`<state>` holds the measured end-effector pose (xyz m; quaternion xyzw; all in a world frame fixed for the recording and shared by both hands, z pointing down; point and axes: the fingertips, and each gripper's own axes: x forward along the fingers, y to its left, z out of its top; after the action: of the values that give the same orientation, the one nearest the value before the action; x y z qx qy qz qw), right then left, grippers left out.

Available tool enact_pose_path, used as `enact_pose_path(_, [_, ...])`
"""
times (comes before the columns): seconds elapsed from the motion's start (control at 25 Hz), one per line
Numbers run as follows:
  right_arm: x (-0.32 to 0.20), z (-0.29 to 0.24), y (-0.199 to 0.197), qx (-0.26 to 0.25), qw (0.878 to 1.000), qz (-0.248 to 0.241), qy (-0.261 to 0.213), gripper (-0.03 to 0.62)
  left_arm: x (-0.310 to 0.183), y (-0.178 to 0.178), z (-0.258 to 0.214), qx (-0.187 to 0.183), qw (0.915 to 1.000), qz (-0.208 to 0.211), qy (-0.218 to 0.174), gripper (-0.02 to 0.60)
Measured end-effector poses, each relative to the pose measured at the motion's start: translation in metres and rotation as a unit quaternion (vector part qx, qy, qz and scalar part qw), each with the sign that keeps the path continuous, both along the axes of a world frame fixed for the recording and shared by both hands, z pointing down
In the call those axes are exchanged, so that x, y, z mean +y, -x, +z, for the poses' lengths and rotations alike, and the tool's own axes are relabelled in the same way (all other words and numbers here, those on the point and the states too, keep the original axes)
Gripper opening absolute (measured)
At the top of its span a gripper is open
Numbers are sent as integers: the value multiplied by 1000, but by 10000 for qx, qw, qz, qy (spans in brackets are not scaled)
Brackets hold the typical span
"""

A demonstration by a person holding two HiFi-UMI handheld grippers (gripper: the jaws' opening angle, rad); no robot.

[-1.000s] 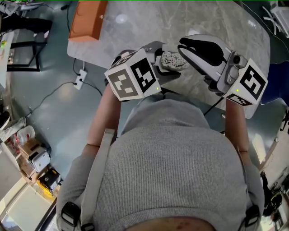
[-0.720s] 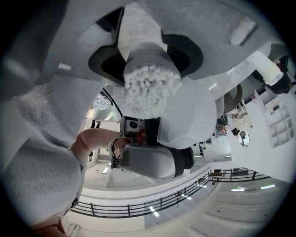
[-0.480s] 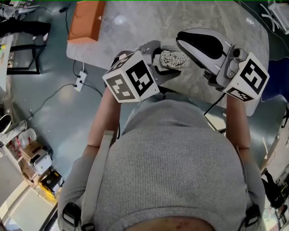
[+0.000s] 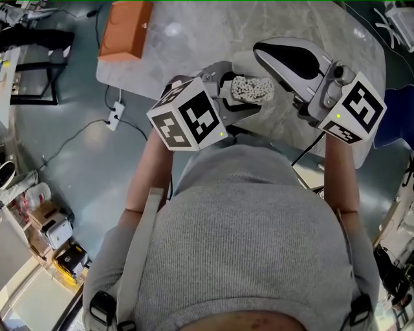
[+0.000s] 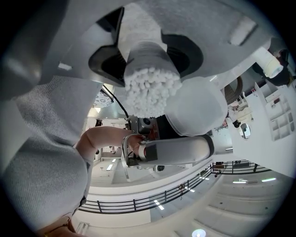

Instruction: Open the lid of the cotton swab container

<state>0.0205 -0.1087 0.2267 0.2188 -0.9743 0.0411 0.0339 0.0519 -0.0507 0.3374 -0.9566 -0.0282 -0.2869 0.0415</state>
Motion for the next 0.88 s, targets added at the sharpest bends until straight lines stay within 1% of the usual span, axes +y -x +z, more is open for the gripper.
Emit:
enact_pose_path(0.24, [-4,6,3,3,9999,-83,130,2,0,3,2,125,9999,34,-70,222])
enact_pose_path(0.36, [-3,2,0,69,9999,-78,138,2,4,0,-5,192,9998,58,-59,212])
enact_pose_path(0.48, [4,-5,-3,35,9998,-108,138,2,7,-4,-10,242,9997,27,-30,212])
enact_pose_path(0.6, [5,-6,-6,94,9999,-31,63,2,9,-7,-12,278,9996,27,-31,211])
enact_pose_path(0.72, [3,-8,-11,40,10000,74,25,3,8,-9,-17,460,9989,10,72,210])
enact_pose_path(0.8, [2,-10,-18,-59,9998,162,23,14,5,-7,-19,544,9985,-23,105,210])
enact_pose_path(0.88, [2,-11,-26,-145,9997,198,44,41,1,-5,-21,573,9983,-50,98,210])
